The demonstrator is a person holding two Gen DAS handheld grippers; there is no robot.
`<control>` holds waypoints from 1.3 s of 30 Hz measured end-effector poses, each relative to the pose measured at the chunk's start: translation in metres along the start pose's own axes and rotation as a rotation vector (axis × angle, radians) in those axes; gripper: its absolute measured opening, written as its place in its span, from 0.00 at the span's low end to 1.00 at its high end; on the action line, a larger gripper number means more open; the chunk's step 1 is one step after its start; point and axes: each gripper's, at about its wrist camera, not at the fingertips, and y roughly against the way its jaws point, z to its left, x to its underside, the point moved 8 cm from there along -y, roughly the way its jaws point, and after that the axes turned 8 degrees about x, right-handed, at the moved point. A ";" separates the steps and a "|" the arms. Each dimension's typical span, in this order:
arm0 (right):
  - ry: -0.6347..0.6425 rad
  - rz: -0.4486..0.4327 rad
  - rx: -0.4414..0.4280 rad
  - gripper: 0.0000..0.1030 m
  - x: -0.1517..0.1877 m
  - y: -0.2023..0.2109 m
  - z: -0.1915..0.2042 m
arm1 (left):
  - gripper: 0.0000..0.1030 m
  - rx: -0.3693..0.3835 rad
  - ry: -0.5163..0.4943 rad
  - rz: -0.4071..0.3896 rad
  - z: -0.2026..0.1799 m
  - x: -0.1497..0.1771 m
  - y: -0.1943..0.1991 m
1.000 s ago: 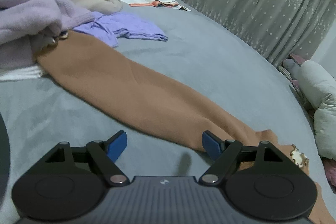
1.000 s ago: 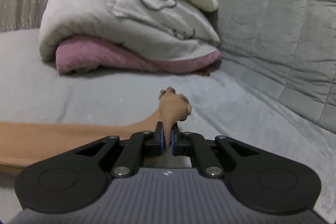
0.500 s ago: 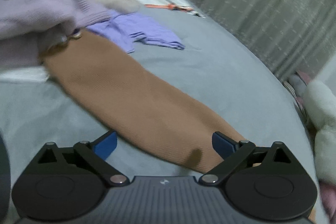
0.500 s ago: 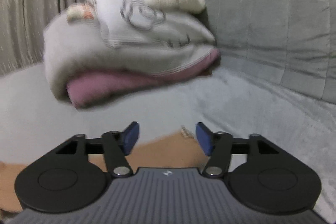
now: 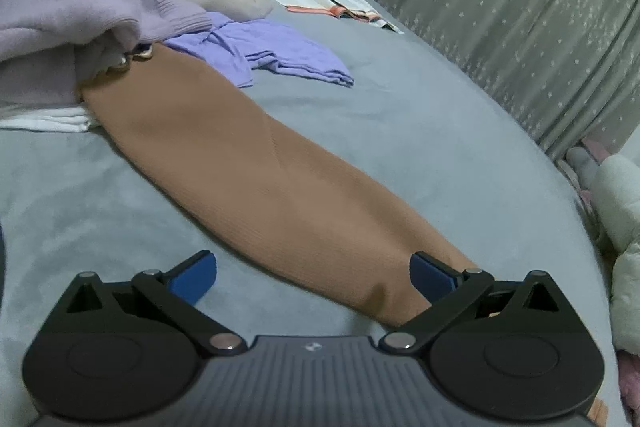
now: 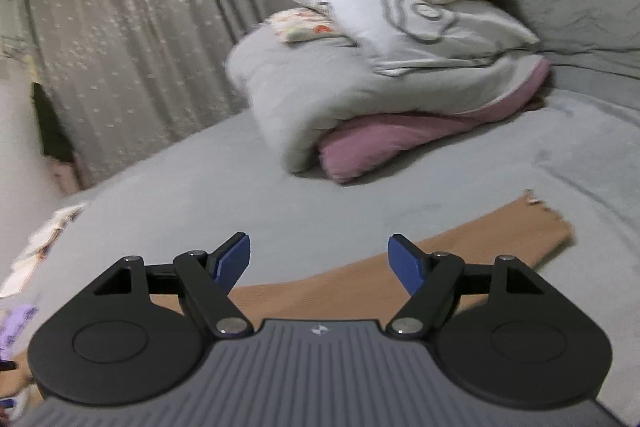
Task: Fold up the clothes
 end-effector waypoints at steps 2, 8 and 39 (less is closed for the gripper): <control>0.041 -0.008 -0.041 0.75 0.002 0.005 0.020 | 0.91 -0.020 -0.037 -0.011 0.000 -0.001 -0.002; 0.145 -0.022 -0.100 0.75 0.012 0.021 0.058 | 0.13 -0.067 -0.085 -0.014 0.020 -0.016 -0.009; 0.116 0.036 -0.145 0.75 0.023 0.015 0.065 | 0.78 0.025 0.360 -0.030 0.070 -0.045 0.038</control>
